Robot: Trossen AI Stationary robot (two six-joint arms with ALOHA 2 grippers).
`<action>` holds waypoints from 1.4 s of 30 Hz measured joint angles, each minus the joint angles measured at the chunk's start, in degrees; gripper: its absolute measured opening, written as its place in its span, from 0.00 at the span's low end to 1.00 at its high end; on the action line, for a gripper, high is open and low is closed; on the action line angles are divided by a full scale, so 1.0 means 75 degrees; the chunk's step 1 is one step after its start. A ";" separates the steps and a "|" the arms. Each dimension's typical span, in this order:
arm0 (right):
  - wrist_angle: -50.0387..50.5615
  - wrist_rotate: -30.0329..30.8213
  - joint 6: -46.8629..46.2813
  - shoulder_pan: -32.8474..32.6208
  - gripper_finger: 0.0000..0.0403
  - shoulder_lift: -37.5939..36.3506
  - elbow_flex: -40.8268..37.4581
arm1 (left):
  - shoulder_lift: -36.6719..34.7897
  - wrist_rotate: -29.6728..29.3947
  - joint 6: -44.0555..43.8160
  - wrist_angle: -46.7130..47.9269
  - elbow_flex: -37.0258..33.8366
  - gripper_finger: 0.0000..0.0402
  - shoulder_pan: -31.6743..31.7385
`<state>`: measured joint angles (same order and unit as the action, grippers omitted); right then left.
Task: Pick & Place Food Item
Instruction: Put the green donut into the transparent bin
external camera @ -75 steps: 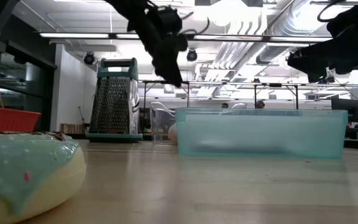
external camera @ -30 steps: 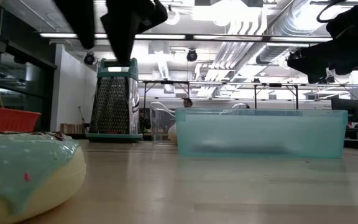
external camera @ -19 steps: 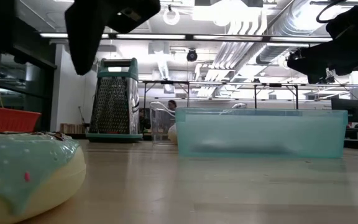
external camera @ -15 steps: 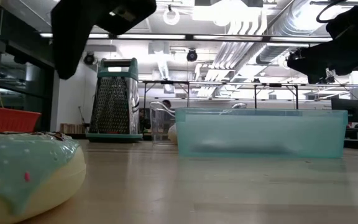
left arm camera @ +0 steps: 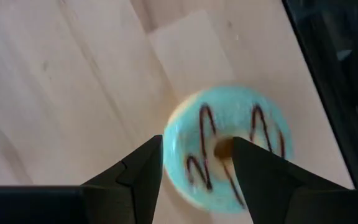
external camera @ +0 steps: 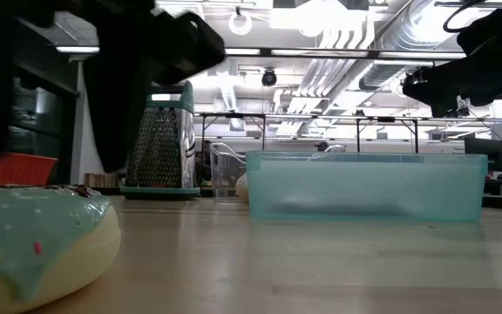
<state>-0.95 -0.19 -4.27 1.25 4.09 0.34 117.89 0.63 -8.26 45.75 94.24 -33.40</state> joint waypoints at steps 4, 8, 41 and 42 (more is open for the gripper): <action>-0.0004 0.0000 0.0000 -0.0002 0.55 0.0026 0.0000 | 0.0148 0.0104 -0.0057 -0.0108 0.0000 0.46 0.0097; -0.0001 -0.0006 0.0000 -0.0001 0.55 0.0075 0.0000 | 0.0256 0.0158 -0.0133 -0.0138 0.0003 0.46 0.0133; -0.0009 0.0000 0.0000 -0.0003 0.55 0.0112 -0.0001 | 0.0277 0.0130 -0.0507 0.0071 -0.0090 0.33 -0.0013; -0.0009 0.0000 0.0000 -0.0001 0.55 0.0112 0.0000 | 0.0277 0.0133 -0.0507 0.0071 -0.0090 0.32 -0.0013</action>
<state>-1.02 -0.19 -4.27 1.25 4.93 0.34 119.96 1.63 -12.05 46.28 93.56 -33.50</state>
